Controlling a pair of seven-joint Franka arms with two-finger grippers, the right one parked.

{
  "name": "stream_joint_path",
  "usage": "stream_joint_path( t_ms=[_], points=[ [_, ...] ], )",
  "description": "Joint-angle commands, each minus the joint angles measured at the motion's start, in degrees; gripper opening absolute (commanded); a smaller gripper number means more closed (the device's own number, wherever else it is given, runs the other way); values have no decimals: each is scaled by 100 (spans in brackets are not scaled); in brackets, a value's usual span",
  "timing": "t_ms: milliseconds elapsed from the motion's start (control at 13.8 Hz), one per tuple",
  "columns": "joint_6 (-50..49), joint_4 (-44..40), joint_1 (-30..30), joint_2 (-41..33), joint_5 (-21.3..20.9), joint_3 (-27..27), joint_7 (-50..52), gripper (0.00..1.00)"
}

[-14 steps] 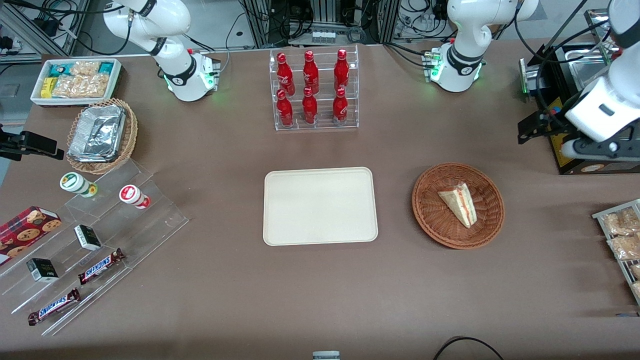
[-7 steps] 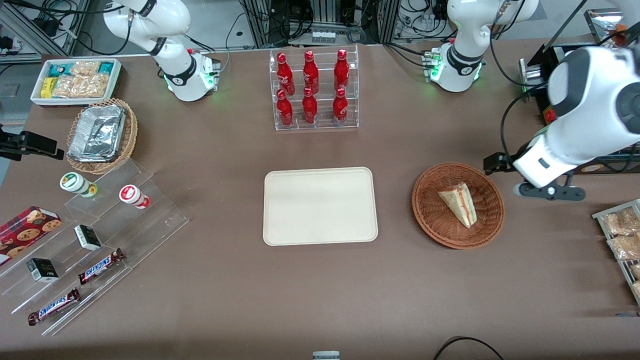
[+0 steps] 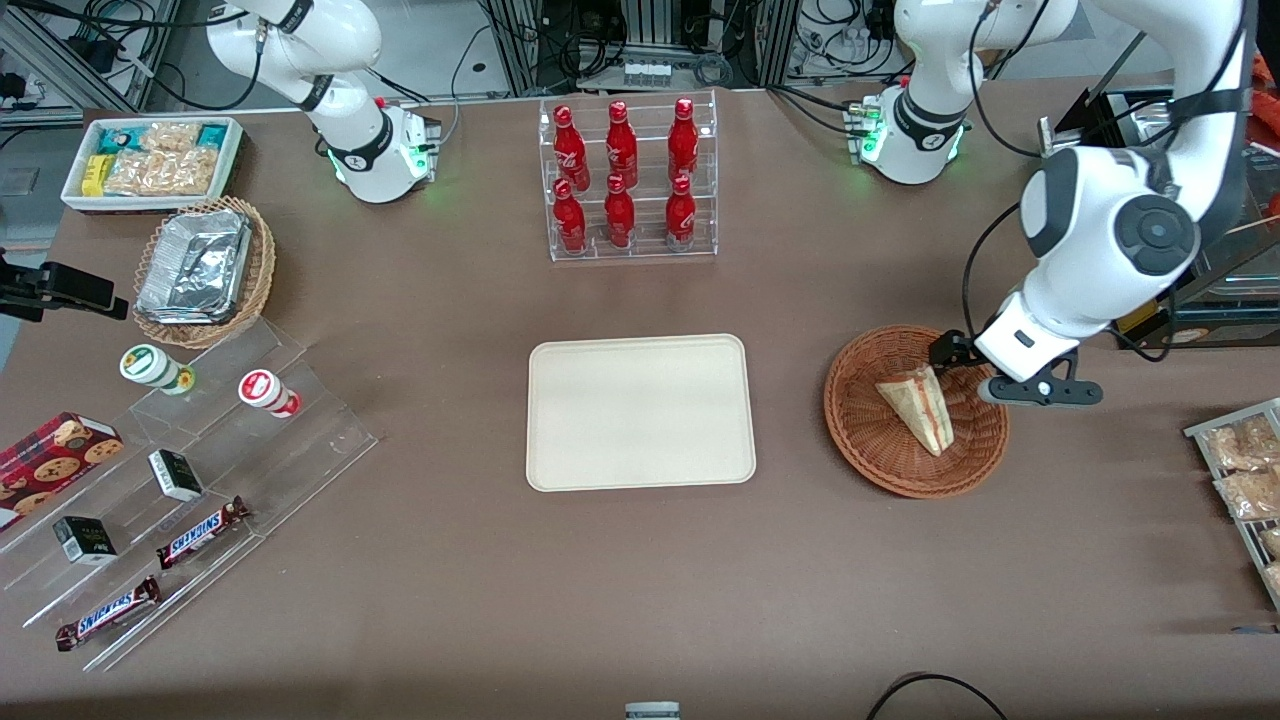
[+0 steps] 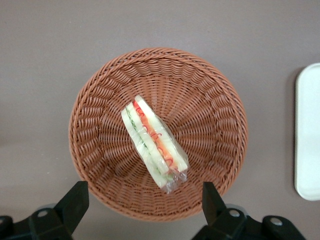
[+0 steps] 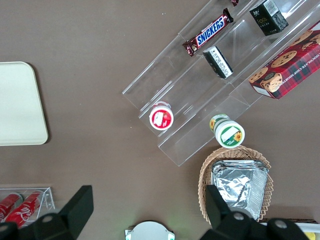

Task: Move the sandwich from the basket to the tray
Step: 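Move the left gripper over the sandwich in the wicker basket, then lower the open left gripper and close it on the wrapped sandwich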

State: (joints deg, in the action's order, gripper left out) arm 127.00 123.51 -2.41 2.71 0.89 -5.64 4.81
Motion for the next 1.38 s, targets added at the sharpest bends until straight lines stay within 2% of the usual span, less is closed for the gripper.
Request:
stream_joint_path(
  t_ms=[0,581,1016,1306],
  points=[
    [325,314,-40,-175,43,10,579,100],
    [1081,533,-304,221,43,1,3875,100],
    [1081,498,-260,580,34,19,4194,100],
    [1449,489,-242,1011,34,45,4186,100]
  ],
)
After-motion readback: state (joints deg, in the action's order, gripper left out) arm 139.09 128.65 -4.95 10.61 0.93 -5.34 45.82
